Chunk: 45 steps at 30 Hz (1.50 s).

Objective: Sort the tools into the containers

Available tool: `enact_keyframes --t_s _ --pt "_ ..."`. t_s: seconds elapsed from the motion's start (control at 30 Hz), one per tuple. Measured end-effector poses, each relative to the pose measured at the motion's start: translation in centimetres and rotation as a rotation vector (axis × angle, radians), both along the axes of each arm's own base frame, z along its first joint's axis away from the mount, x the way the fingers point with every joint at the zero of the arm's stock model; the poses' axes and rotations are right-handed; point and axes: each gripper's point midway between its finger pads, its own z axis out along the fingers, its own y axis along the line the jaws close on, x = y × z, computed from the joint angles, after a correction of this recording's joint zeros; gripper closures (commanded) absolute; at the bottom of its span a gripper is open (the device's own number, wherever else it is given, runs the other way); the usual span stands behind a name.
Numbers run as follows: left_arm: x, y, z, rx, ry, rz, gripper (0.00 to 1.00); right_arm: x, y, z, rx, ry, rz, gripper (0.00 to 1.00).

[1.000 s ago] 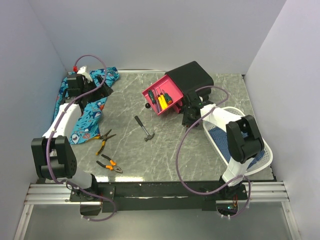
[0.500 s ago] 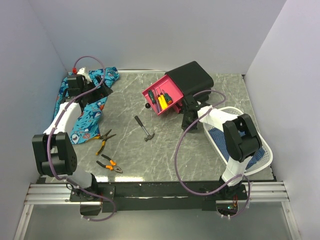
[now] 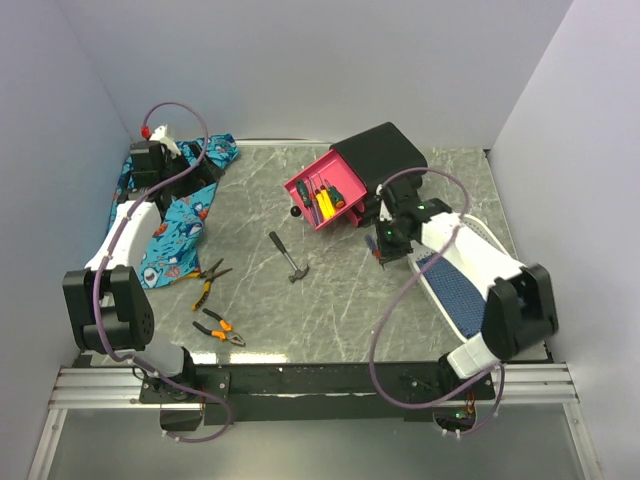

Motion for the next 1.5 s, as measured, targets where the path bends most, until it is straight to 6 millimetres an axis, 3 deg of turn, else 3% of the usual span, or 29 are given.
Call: enact_keyframes --t_s 0.3,0.33,0.43,0.53,0.7,0.83,1.1,1.17,1.2,1.3,1.4,1.5 --pt "0.1 0.0 0.2 -0.001 -0.008 0.000 0.03 -4.4 0.6 6.6 0.134 -0.141 0.273 1.00" --pt "0.1 0.0 0.2 -0.005 -0.007 0.002 0.03 -4.8 0.7 7.2 0.142 -0.163 0.298 0.93" --pt "0.2 -0.2 0.4 -0.020 -0.007 0.002 0.03 -5.3 1.0 7.7 0.165 -0.177 0.343 0.57" --pt "0.5 -0.3 0.6 -0.028 -0.012 0.000 0.03 -5.4 1.9 6.2 0.179 -0.163 0.384 0.43" --pt "0.6 -0.5 0.7 -0.034 -0.015 -0.002 0.03 -6.9 4.1 1.0 0.125 -0.086 0.488 0.42" --pt "-0.2 -0.5 0.6 -0.026 -0.017 -0.003 0.04 -7.4 6.0 -2.4 0.083 -0.038 0.507 0.43" --pt "-3.8 -0.5 0.5 -0.016 -0.028 0.003 0.04 -4.6 6.4 -6.6 -0.018 -0.012 0.393 0.44" --pt "-4.2 -0.4 0.4 -0.017 -0.030 0.006 0.03 -4.1 6.7 -7.5 -0.026 0.003 0.380 0.52" --pt "-4.4 -0.4 0.4 -0.017 -0.032 0.007 0.03 -3.9 6.9 -7.9 -0.030 0.010 0.376 0.64" --pt "-4.6 -0.3 0.5 -0.019 -0.035 0.012 0.03 -3.2 7.2 -8.1 -0.029 0.005 0.365 0.88" --pt "-4.7 -0.1 0.7 -0.018 -0.041 0.017 0.03 -3.1 7.2 -8.1 -0.028 0.004 0.367 1.00" --pt "-4.7 0.1 1.1 -0.019 -0.051 0.021 0.04 -3.7 7.0 -7.4 -0.027 0.006 0.411 1.00"
